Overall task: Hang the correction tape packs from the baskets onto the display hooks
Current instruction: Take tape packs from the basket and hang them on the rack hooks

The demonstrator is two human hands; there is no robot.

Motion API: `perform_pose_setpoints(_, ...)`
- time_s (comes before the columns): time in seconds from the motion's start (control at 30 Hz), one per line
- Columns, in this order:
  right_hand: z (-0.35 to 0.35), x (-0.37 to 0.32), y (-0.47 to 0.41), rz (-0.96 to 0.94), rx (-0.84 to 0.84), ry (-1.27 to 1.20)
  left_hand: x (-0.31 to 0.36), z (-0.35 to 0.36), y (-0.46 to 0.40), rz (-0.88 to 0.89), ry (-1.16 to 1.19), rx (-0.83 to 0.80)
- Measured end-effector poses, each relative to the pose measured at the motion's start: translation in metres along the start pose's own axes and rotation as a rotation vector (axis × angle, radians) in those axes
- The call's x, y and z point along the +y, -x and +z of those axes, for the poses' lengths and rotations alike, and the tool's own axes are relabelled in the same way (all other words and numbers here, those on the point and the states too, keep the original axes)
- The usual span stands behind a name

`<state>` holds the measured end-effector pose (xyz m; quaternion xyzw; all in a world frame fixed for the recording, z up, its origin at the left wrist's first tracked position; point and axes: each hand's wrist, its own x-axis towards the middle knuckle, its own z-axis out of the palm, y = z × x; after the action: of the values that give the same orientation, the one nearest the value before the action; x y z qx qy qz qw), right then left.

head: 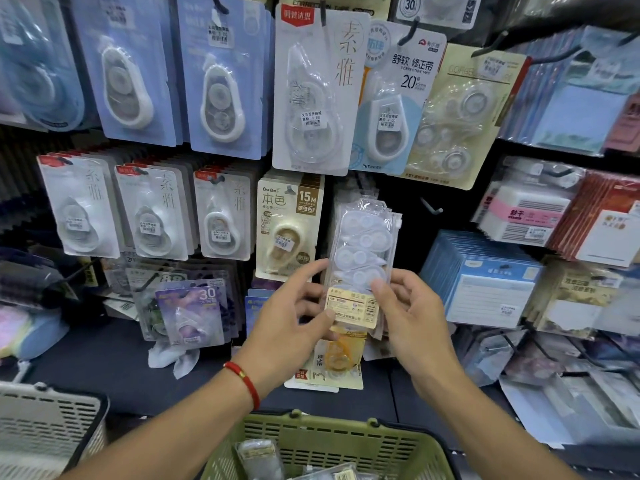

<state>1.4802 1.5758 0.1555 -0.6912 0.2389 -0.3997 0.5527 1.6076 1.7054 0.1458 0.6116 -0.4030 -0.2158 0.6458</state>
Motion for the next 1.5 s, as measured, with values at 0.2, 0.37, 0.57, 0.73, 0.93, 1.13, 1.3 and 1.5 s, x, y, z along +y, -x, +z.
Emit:
perform_pose_setpoints(0.2,-0.006,-0.005,-0.005,-0.028,-0.005,-0.014,0.002,0.001,-0.004,0.005,0.049,0.043)
perform_pose_setpoints(0.37,-0.009,-0.007,-0.005,-0.055,-0.023,0.024,0.002,0.004,-0.003,-0.007,0.086,0.042)
perform_pose_setpoints(0.57,-0.015,0.009,-0.006,0.022,0.009,0.56,-0.006,-0.003,-0.004,0.08,-0.392,0.082)
perform_pose_setpoints(0.73,-0.012,0.015,-0.002,-0.373,-0.124,1.009,-0.007,-0.023,-0.016,0.28,-0.742,0.235)
perform_pose_setpoints(0.93,0.022,0.018,-0.048,-0.47,-0.25,1.39,-0.011,-0.029,-0.024,0.293,-0.945,0.154)
perform_pose_setpoints(1.13,0.037,0.028,-0.101,-0.318,-0.258,1.468,-0.017,-0.036,-0.025,0.313,-0.952,0.11)
perform_pose_setpoints(1.3,0.033,0.032,-0.132,-0.273,-0.333,1.473,-0.022,-0.038,-0.024,0.31,-0.935,0.073)
perform_pose_setpoints(1.5,0.025,0.039,-0.141,-0.315,-0.395,1.398,-0.025,-0.038,-0.023,0.356,-0.892,0.083)
